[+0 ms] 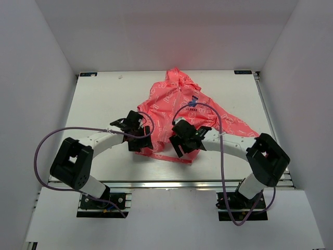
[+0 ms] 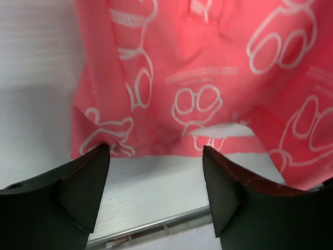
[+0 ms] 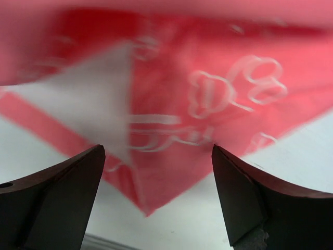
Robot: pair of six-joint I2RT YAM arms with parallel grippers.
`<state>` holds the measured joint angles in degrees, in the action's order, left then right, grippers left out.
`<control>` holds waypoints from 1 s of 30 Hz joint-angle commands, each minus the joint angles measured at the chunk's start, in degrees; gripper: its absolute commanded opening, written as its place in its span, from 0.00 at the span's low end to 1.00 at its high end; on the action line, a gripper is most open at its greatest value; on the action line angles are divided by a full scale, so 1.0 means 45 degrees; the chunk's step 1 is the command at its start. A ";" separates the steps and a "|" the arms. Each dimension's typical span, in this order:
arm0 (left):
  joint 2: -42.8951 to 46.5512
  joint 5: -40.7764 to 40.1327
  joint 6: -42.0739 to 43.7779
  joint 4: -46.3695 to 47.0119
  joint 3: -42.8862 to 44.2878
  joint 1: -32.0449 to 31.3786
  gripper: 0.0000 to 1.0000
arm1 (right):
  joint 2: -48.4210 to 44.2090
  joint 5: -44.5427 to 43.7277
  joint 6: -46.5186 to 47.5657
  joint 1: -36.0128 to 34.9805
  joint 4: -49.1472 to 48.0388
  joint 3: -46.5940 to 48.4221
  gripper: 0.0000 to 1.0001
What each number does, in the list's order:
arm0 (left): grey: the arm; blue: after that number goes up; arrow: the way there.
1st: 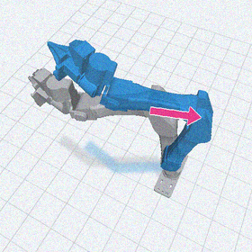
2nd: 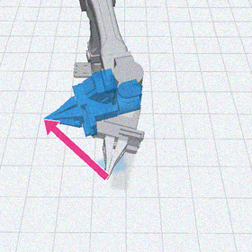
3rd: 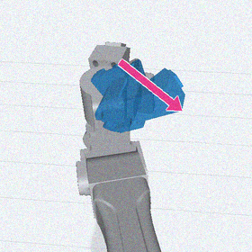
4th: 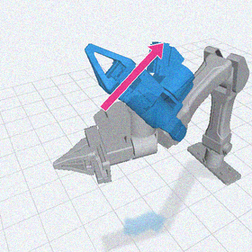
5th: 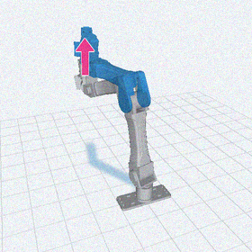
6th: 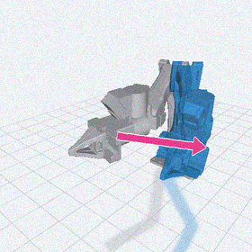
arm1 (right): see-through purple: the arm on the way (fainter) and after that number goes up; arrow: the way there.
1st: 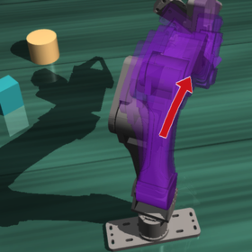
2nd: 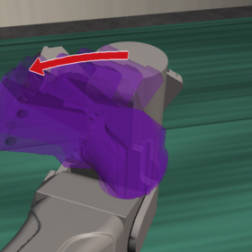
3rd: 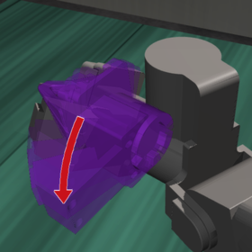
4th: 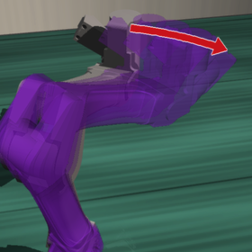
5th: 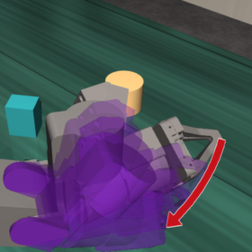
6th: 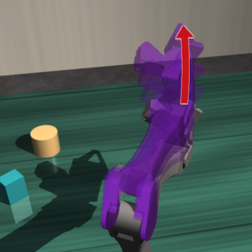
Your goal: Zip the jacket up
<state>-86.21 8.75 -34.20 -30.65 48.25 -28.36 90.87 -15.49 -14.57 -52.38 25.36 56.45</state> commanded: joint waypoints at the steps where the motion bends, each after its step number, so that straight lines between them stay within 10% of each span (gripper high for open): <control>1: 0.0098 -0.1219 -0.0253 0.0701 0.0059 0.0072 0.74 | -0.0212 -0.2806 -0.1274 0.0078 0.0398 -0.0530 0.87; 4: -0.0118 -0.1748 -0.0194 0.0367 0.0274 0.0072 0.48 | -0.0388 -0.3044 -0.1702 0.0117 0.0671 -0.1057 0.67; 6: -0.0099 -0.2351 -0.0213 0.0289 0.0254 0.0072 0.32 | -0.0699 -0.3314 -0.2131 0.0117 0.0886 -0.1312 0.30; 7: -0.0080 -0.2781 -0.0272 0.0076 0.0390 0.0072 0.02 | -0.1049 -0.3626 -0.2849 0.0136 0.1196 -0.1526 0.14; 9: -0.0079 -0.3387 -0.0466 -0.0218 0.0527 0.0072 0.00 | -0.1439 -0.3571 -0.2934 0.0252 0.1277 -0.1742 0.11; 20: 0.1013 -0.5208 -0.1151 -0.1605 0.0099 0.2120 0.00 | -0.4800 -0.0391 -0.3795 0.3785 0.1689 -0.4534 0.11; 26: 0.1249 -0.4466 -0.1171 -0.1703 0.0040 0.2493 0.00 | -0.5290 0.0704 -0.3424 0.3905 0.1493 -0.5063 0.26; 30: 0.1287 -0.4406 -0.1171 -0.2755 0.0896 0.2591 0.03 | -0.6343 0.2540 -0.1866 0.3906 0.1004 -0.4674 0.57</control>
<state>-82.87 -5.80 -39.88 -38.59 49.32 -18.44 66.22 -8.56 -29.50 -35.40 27.00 34.79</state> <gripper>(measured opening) 0.028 0.538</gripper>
